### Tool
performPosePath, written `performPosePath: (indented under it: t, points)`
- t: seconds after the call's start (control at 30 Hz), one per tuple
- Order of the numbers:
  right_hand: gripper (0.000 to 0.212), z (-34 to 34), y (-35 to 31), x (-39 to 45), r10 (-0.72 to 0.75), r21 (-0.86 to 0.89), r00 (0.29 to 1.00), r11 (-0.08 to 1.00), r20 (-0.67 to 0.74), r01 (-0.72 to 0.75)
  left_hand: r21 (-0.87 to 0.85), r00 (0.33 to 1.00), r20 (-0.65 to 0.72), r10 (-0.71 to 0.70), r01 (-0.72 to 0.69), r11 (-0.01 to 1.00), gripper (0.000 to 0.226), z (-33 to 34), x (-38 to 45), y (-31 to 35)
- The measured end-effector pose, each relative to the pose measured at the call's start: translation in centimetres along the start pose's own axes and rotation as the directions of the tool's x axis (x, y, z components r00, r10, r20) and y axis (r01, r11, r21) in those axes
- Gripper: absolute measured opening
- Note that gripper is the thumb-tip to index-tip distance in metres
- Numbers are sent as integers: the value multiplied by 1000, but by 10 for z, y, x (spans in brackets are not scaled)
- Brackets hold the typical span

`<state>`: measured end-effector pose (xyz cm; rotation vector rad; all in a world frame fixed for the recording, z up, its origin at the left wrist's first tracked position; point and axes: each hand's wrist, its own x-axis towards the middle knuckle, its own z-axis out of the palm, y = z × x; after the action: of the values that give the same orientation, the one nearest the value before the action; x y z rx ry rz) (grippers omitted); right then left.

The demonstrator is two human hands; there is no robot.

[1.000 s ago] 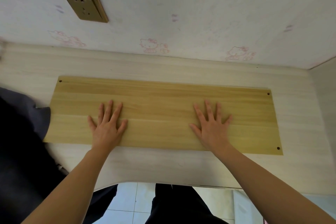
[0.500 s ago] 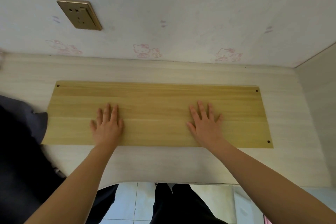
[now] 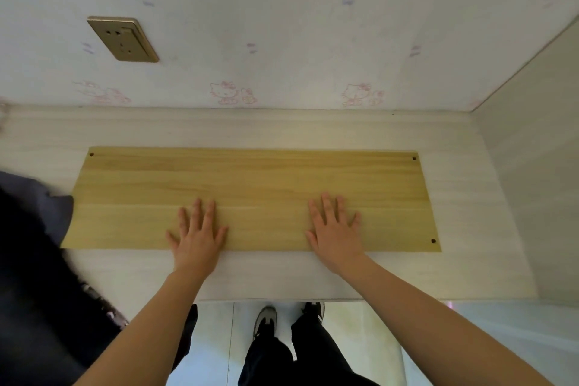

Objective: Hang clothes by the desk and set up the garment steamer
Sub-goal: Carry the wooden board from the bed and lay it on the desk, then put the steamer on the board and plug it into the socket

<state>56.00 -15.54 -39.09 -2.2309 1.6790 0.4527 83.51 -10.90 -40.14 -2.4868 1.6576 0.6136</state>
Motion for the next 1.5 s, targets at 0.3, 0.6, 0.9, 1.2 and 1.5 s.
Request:
performPosePath:
  t: [0.3,0.6,0.9,1.2,1.5]
  points:
    - [66,-3,-4,-31,108,70,994,992,-36,-105,98,983,13,182,-183,978,62,-8,-9,-11]
    - [61,17,-35,-118,312,214,949,931,-46,-296,134,800,-28,599,-591,796,52,-8,-40,-2]
    - [55,54,-41,-236,575,366,816,772,-56,-520,88,506,36,862,-860,502,40,22,-103,47]
    - [51,119,-50,-371,808,465,582,551,-90,-693,-25,255,176,951,-964,263,40,66,-210,90]
    - [50,201,-73,-529,940,504,339,316,-48,-804,-70,-9,238,971,-998,8,33,128,-372,102]
